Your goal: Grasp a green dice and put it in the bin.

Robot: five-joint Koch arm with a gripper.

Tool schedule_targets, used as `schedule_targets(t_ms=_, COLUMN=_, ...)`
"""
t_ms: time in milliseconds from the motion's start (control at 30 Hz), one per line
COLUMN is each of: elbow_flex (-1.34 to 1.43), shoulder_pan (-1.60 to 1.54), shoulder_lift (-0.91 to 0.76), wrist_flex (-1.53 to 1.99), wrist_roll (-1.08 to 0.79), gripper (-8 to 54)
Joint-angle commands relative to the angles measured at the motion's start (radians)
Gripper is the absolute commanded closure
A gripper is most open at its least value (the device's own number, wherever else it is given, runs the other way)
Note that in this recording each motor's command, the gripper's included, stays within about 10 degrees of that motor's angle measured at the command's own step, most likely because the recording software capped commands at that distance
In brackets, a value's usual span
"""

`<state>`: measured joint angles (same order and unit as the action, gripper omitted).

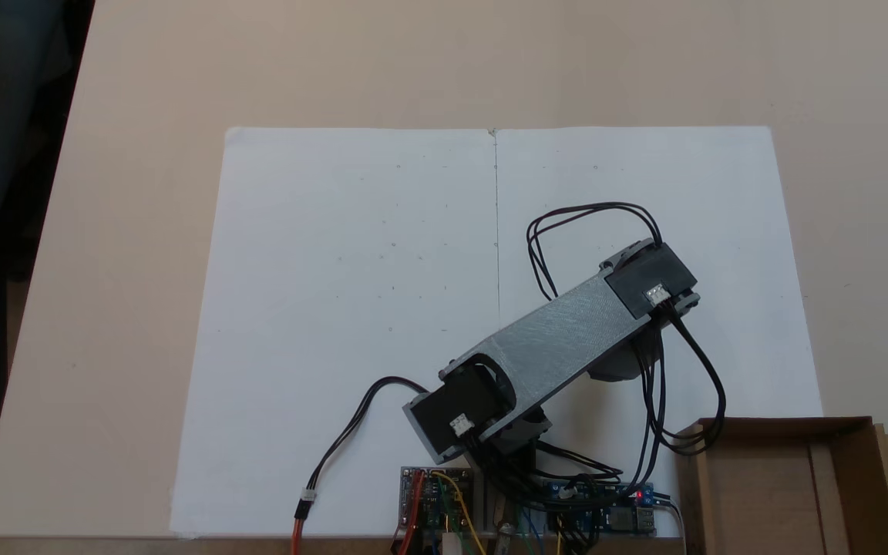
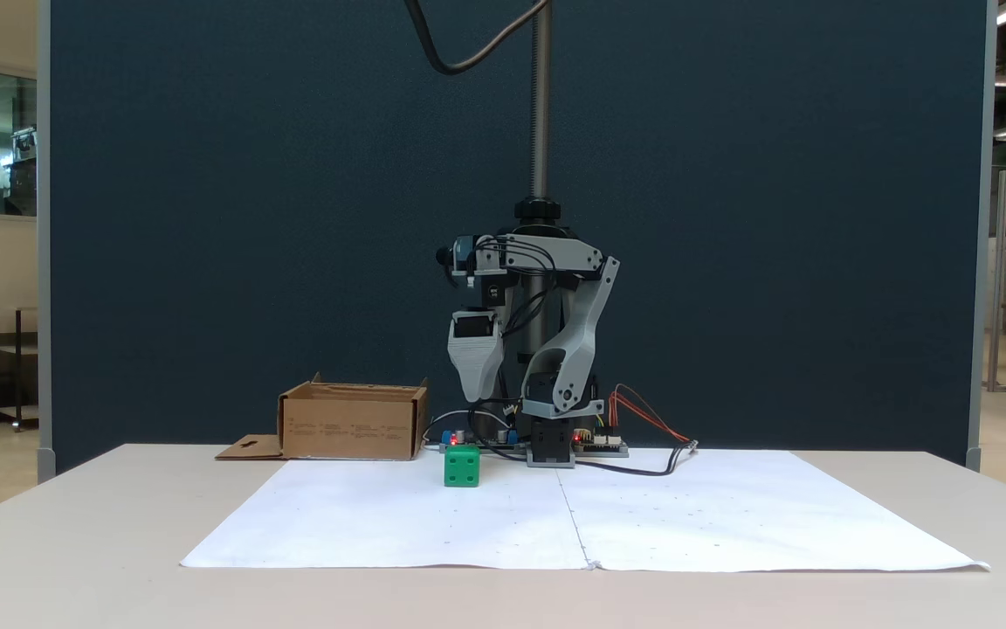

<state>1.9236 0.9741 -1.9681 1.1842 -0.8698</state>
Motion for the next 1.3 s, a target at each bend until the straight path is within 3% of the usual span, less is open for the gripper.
schedule_targets(t_ms=0, elbow_flex=-0.012, shoulder_pan=-0.008, shoulder_lift=-0.02, wrist_flex=0.02, wrist_roll=-0.078, gripper=-1.1)
schedule_targets(t_ms=1267, elbow_flex=0.218, shoulder_pan=-0.084, shoulder_lift=-0.138, wrist_flex=-0.291, wrist_roll=-0.009, gripper=0.1)
